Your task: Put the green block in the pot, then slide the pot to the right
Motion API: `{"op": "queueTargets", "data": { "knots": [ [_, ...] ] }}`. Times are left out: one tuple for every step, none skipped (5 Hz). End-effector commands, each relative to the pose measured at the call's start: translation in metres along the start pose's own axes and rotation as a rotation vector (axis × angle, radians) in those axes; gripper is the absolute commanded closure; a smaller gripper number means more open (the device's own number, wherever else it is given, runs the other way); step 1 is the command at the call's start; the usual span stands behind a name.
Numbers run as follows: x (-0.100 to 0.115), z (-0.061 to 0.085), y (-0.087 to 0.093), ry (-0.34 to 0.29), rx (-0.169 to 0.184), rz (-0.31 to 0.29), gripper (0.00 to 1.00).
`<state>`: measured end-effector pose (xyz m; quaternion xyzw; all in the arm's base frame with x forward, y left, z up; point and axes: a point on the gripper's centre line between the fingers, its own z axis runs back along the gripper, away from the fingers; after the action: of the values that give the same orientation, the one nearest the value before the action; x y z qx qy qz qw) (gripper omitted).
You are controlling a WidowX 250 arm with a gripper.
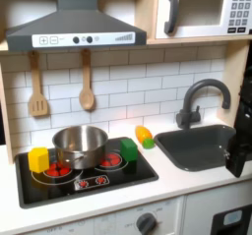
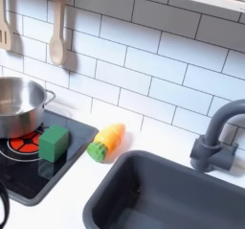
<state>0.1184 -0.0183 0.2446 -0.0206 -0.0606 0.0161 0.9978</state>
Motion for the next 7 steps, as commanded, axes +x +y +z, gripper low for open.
{"op": "queueTargets", "data": {
  "knots": [
    [0.000,0.000,0.000,0.001,0.000,0.002,0.00],
    [0.016,-0.002,0.007,-0.014,0.020,0.011,0.00],
    [0.027,-0.007,0.013,-0.009,0.032,0.003,0.00],
    [0.041,-0.009,0.020,-0.017,0.047,0.002,0.00],
    [0.061,-0.015,0.027,-0.025,0.051,-0.007,0.00],
    [0.075,-0.017,0.032,-0.042,0.059,-0.016,0.00],
    [0.086,-0.019,0.035,-0.052,0.063,-0.023,0.00]
  ]
}}
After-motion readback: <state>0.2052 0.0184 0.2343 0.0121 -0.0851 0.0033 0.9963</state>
